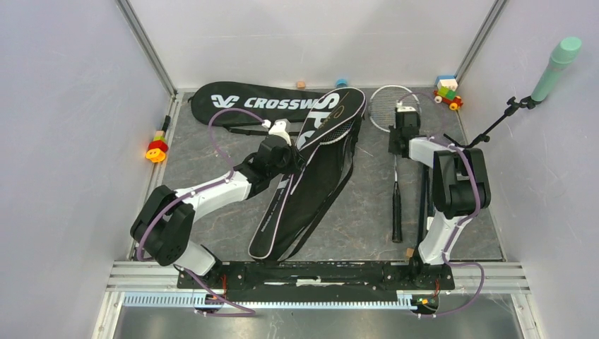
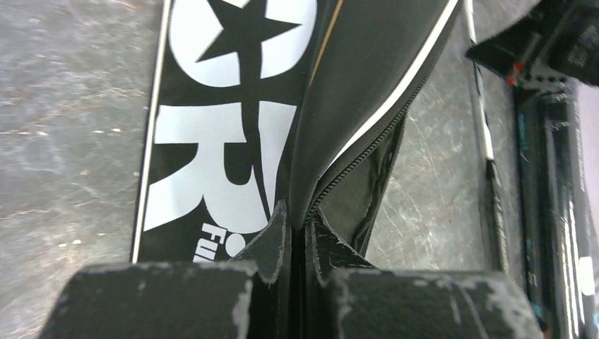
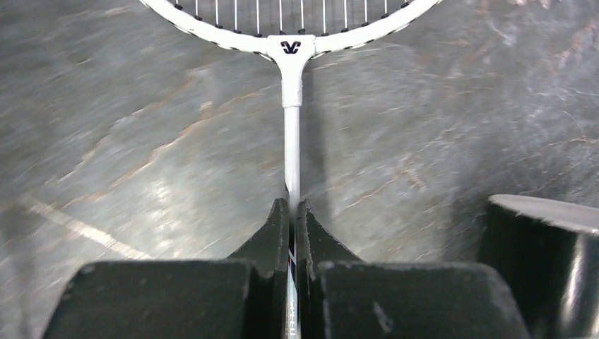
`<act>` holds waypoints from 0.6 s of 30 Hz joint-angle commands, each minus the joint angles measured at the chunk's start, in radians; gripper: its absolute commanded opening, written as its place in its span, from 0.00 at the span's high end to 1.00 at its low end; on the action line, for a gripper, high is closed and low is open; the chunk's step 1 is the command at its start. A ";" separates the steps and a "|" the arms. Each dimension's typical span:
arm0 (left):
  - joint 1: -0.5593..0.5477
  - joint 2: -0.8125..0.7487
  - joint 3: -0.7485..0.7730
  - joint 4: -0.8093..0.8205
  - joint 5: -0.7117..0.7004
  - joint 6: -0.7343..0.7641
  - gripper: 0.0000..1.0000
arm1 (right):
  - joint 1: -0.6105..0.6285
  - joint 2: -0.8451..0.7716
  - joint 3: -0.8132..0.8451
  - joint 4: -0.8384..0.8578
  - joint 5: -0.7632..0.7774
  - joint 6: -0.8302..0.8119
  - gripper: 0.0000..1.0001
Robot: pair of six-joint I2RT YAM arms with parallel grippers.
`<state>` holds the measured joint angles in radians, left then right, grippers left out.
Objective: Pack up the badminton gear
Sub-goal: Pick up the racket from the center of the board.
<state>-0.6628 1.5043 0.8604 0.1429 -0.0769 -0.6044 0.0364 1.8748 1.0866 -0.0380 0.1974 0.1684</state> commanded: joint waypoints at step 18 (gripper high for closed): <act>0.084 -0.114 0.209 -0.182 -0.514 0.098 0.98 | 0.287 -0.618 -0.232 -0.025 0.009 -0.086 1.00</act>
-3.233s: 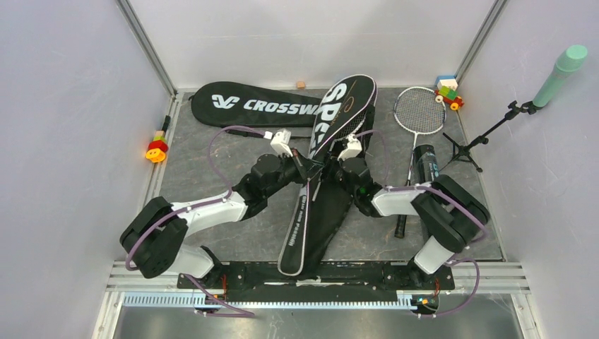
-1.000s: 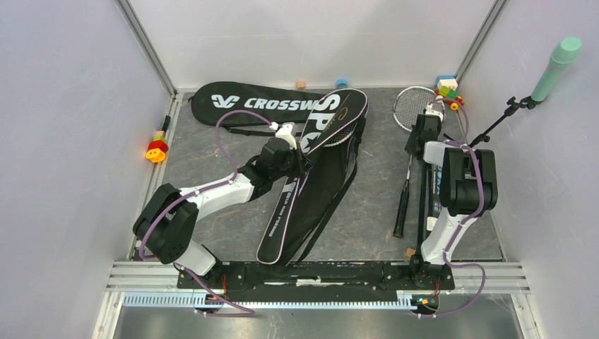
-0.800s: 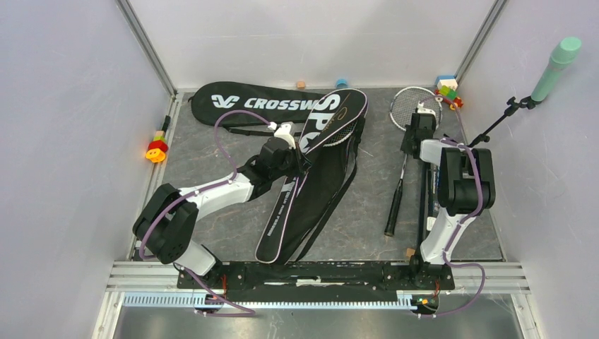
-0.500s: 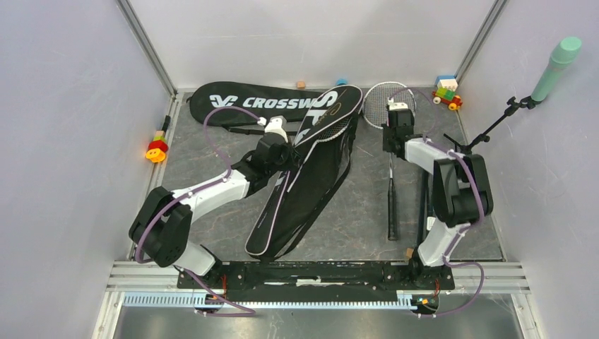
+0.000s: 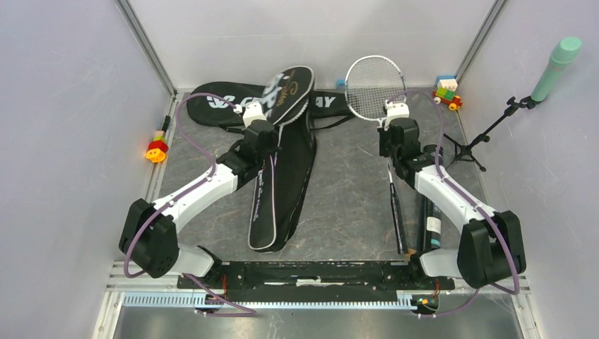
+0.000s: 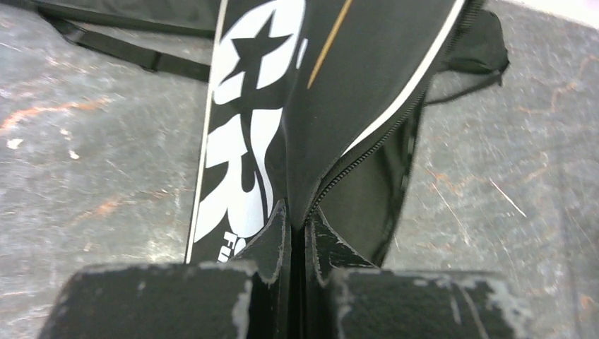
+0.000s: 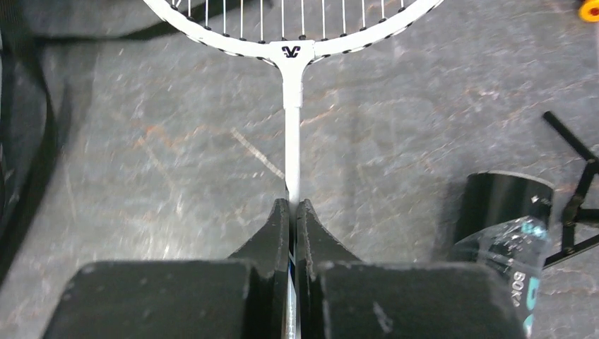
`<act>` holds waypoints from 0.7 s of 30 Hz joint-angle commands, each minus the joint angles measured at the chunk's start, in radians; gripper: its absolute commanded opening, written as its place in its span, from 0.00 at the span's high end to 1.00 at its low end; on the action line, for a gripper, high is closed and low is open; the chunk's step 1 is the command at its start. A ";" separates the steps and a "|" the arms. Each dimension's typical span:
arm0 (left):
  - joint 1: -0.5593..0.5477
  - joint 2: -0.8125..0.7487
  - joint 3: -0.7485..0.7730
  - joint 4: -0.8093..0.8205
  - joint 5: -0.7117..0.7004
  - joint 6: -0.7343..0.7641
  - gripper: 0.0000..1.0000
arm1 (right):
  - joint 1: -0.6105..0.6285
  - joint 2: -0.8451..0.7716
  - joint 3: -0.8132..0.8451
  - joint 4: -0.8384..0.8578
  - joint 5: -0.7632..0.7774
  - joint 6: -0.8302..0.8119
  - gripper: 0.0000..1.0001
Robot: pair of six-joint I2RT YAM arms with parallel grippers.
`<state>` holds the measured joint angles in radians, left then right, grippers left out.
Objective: Pack up the badminton gear
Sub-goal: Pick up the racket from the center of the board.
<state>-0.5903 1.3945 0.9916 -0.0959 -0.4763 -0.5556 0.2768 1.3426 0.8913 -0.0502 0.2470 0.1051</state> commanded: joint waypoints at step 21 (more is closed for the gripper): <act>0.018 0.103 0.019 0.266 0.020 0.126 0.98 | 0.502 0.117 0.028 -0.024 -0.134 -0.038 1.00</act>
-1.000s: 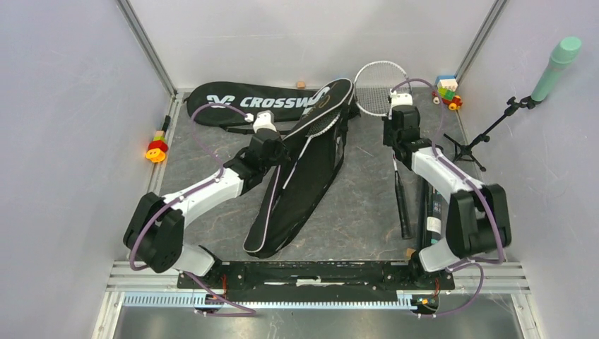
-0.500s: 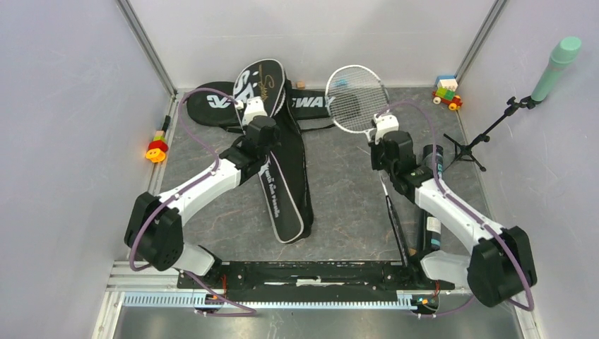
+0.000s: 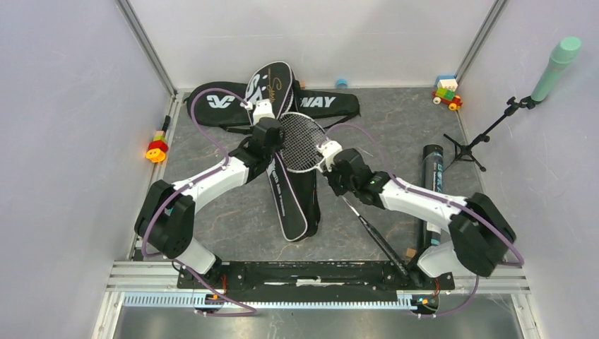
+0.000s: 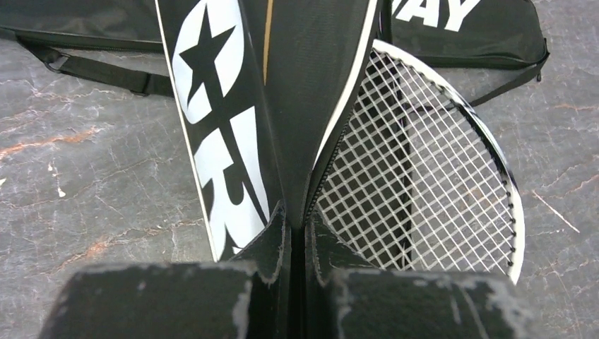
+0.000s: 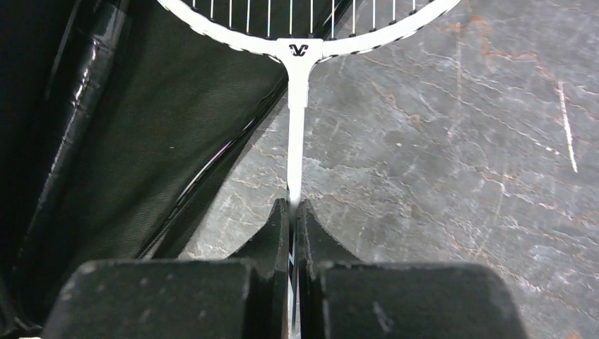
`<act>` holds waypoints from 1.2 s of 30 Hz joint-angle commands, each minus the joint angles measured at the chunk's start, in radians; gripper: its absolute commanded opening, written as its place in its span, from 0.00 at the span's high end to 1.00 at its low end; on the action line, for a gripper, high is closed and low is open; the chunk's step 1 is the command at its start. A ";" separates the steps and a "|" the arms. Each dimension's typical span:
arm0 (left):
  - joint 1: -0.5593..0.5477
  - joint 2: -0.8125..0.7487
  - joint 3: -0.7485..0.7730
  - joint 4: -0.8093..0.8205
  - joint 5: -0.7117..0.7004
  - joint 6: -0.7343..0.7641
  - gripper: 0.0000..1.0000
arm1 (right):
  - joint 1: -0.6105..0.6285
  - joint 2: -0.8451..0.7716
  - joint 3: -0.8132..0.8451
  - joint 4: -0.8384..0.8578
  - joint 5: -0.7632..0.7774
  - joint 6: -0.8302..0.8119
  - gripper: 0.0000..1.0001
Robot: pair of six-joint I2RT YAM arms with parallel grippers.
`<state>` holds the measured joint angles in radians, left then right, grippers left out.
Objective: Pack up the badminton gear
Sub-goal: Pick up the racket from the center of the board, then place the racket in the racket bag.
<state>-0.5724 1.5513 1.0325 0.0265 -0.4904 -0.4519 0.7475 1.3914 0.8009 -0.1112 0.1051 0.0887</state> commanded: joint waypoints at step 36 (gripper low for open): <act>0.015 -0.071 -0.227 0.296 0.495 -0.032 0.98 | -0.034 0.146 0.083 0.237 -0.410 0.008 0.30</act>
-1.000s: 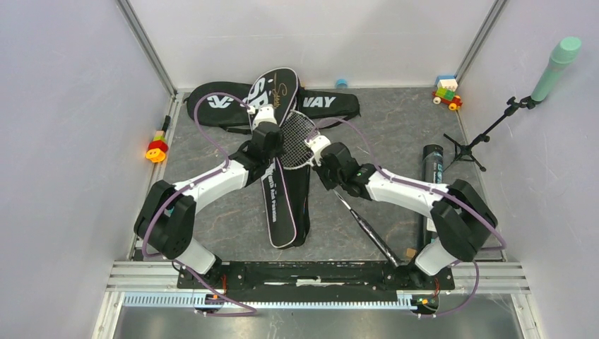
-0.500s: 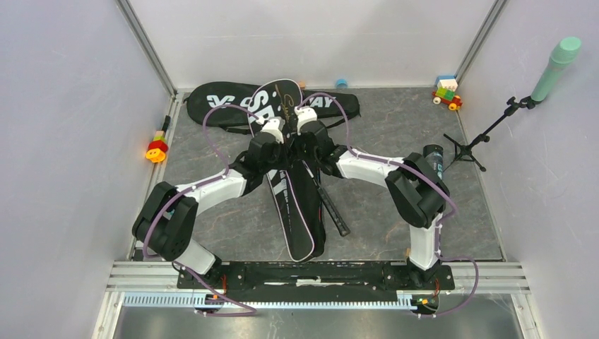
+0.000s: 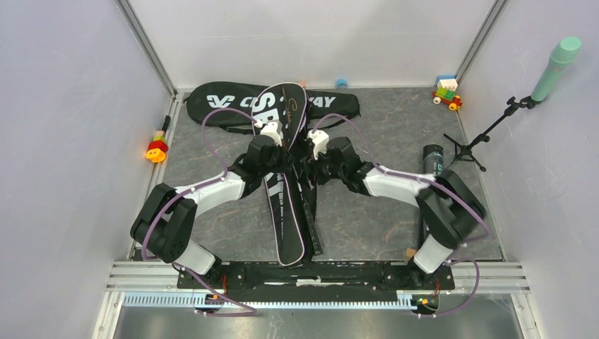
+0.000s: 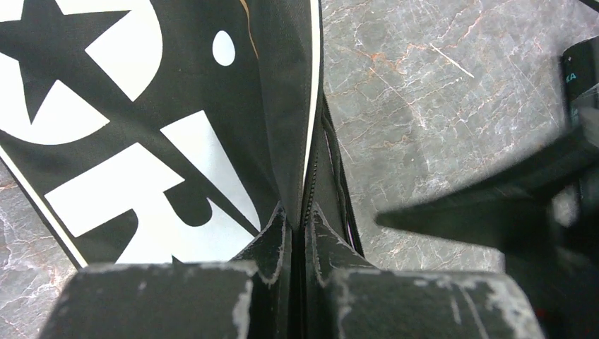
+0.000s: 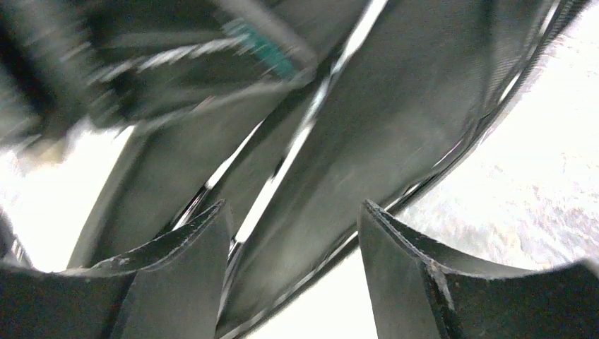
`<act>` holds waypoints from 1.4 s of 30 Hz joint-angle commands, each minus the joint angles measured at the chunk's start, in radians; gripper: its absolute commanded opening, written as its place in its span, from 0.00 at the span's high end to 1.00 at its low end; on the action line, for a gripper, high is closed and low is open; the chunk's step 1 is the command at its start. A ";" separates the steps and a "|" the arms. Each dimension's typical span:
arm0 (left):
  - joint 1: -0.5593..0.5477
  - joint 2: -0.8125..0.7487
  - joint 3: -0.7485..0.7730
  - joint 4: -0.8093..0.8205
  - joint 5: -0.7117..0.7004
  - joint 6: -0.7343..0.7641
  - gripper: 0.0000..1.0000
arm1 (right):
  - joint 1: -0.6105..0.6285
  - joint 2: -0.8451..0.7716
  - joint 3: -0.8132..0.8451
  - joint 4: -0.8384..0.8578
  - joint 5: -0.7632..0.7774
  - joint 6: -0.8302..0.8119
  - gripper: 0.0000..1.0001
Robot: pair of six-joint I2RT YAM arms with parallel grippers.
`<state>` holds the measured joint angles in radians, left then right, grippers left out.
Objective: Pack up the badminton gear
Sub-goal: Place the racket in the racket bag.
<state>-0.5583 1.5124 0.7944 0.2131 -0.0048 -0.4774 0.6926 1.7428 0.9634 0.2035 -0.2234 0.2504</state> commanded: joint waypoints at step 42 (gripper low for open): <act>-0.007 -0.054 -0.098 0.181 0.192 -0.099 0.98 | 0.091 -0.145 -0.262 0.276 -0.516 0.332 1.00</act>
<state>-0.5446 1.5112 0.7204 0.2966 0.0624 -0.5003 0.7635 1.6035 0.5808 0.3241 -0.6811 0.6178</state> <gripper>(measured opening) 0.069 0.076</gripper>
